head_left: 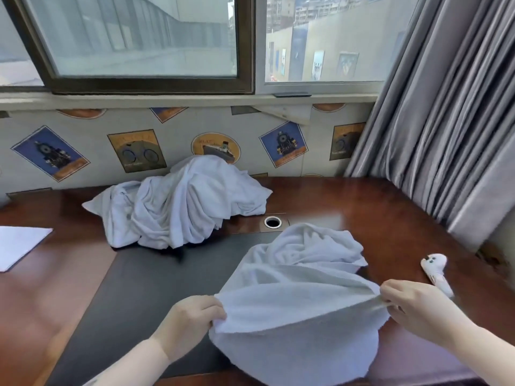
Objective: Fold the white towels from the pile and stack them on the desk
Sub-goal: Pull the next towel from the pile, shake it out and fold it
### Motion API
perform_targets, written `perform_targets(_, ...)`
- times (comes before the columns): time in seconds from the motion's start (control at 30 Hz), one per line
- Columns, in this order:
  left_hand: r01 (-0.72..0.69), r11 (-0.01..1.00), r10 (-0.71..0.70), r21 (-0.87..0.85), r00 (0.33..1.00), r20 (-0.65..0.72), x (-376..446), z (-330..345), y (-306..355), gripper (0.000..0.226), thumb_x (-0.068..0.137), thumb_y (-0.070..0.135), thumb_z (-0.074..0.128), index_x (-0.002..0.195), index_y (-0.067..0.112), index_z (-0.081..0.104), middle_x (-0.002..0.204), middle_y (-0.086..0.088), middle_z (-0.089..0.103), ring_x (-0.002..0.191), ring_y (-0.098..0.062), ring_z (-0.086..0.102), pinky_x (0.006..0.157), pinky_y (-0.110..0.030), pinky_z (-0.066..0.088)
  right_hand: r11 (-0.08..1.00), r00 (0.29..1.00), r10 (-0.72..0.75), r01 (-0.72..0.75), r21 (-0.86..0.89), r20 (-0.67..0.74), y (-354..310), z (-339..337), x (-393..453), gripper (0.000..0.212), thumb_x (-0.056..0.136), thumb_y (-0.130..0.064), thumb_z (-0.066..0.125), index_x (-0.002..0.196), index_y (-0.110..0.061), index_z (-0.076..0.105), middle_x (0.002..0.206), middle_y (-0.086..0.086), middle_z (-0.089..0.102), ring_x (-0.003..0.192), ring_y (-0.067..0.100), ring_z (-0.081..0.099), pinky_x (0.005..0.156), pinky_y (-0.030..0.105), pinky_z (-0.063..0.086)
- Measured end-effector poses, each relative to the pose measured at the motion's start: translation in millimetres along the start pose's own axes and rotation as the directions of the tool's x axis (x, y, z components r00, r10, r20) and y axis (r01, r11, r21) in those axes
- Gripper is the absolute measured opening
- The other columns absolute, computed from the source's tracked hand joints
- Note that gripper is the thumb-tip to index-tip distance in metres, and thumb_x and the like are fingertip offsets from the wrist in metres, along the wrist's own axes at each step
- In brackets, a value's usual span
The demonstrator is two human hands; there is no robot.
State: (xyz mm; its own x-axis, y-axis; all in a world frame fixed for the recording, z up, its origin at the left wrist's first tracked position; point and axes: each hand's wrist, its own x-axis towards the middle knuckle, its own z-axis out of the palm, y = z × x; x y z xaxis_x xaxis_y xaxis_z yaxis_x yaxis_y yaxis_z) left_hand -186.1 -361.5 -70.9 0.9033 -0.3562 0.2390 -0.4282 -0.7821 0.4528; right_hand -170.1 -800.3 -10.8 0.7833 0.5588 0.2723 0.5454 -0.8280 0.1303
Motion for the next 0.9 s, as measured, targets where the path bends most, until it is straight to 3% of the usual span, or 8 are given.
perform_targets(0.1,-0.145,0.982,0.144,0.125,0.989,0.01,-16.1,8.0,9.6,0.032,0.059,-0.007,0.047,0.065,0.018,0.066,0.072,0.01,0.062,0.06,-0.008,0.057,0.058,-0.008,0.038,0.999,0.998,-0.052,0.051,0.008,0.04,3.6,17.3,-17.2,0.045,0.037,0.006,0.091,0.057,-0.015,0.057,0.059,-0.007,0.053,0.045,0.012,0.053,0.038,0.021,0.037)
perform_targets(0.23,-0.113,0.992,0.112,0.062,0.993,0.02,-22.6,24.0,24.1,0.046,0.042,-0.023,0.07,0.072,0.012,0.071,0.077,0.008,0.063,0.066,-0.004,0.056,0.063,-0.003,0.04,0.994,0.984,-0.065,0.049,0.101,0.164,4.4,28.8,-26.6,0.05,0.032,0.004,0.092,0.059,-0.023,0.06,0.061,-0.011,0.052,0.046,0.007,0.051,0.04,0.016,0.031)
perform_targets(0.3,-0.018,0.999,0.019,-0.05,1.0,0.025,-25.4,32.9,26.6,0.041,0.057,-0.022,0.071,0.083,0.01,0.072,0.084,0.009,0.062,0.075,0.001,0.053,0.071,-0.001,0.039,0.991,0.967,-0.087,0.059,0.124,0.241,3.0,32.1,-29.1,0.047,0.035,-0.002,0.09,0.059,-0.029,0.06,0.063,-0.013,0.052,0.048,0.003,0.051,0.041,0.013,0.02)
perform_targets(0.4,0.161,0.973,-0.164,-0.163,0.986,-0.01,-16.9,38.2,30.0,0.02,0.089,0.0,0.062,0.097,0.018,0.069,0.095,0.015,0.06,0.092,0.001,0.053,0.082,-0.014,0.042,0.979,0.921,-0.188,0.147,0.143,0.342,5.0,49.2,-34.1,0.02,0.074,-0.012,0.059,0.084,-0.028,0.063,0.09,-0.014,0.055,0.079,0.004,0.059,0.054,0.018,0.03)
perform_targets(0.53,0.327,0.884,-0.348,-0.334,0.937,-0.002,29.3,37.2,46.0,0.024,0.095,0.017,0.06,0.074,0.029,0.058,0.071,0.014,0.054,0.071,-0.003,0.05,0.067,-0.018,0.038,0.986,0.863,-0.109,0.033,0.161,0.493,5.1,59.8,-34.4,0.026,0.086,-0.016,0.038,0.097,-0.028,0.059,0.103,-0.01,0.051,0.09,0.012,0.056,0.057,0.021,0.025)
perform_targets(0.63,0.421,0.849,-0.434,-0.321,0.9,0.034,75.9,42.0,49.9,0.024,0.094,0.023,0.06,0.073,0.013,0.056,0.079,0.002,0.055,0.078,-0.015,0.05,0.068,-0.02,0.036,0.987,0.92,-0.144,0.104,0.126,0.364,4.4,56.2,-35.6,0.017,0.075,-0.017,0.06,0.083,-0.032,0.062,0.087,-0.016,0.055,0.072,0.006,0.058,0.046,0.019,0.02)
perform_targets(0.73,0.551,0.818,-0.539,-0.167,0.835,0.116,109.8,49.1,40.7,0.013,0.095,0.026,0.061,0.089,0.015,0.065,0.111,0.009,0.043,0.114,-0.014,0.038,0.096,-0.029,0.034,0.987,0.927,-0.15,0.118,0.111,0.344,2.7,55.3,-41.2,0.034,0.044,-0.021,0.083,0.063,-0.033,0.058,0.068,-0.019,0.05,0.049,0.0,0.051,0.04,0.017,0.022)
perform_targets(0.9,0.642,0.607,-0.511,-0.468,0.767,0.388,124.5,49.4,31.8,0.015,0.092,0.01,0.062,0.094,-0.004,0.067,0.093,-0.01,0.063,0.091,-0.02,0.057,0.084,-0.031,0.041,0.995,0.928,-0.096,0.089,0.035,0.361,-0.4,54.6,-43.7,0.045,0.024,-0.02,0.086,0.053,-0.036,0.057,0.06,-0.02,0.046,0.041,-0.002,0.044,0.038,0.021,0.011)
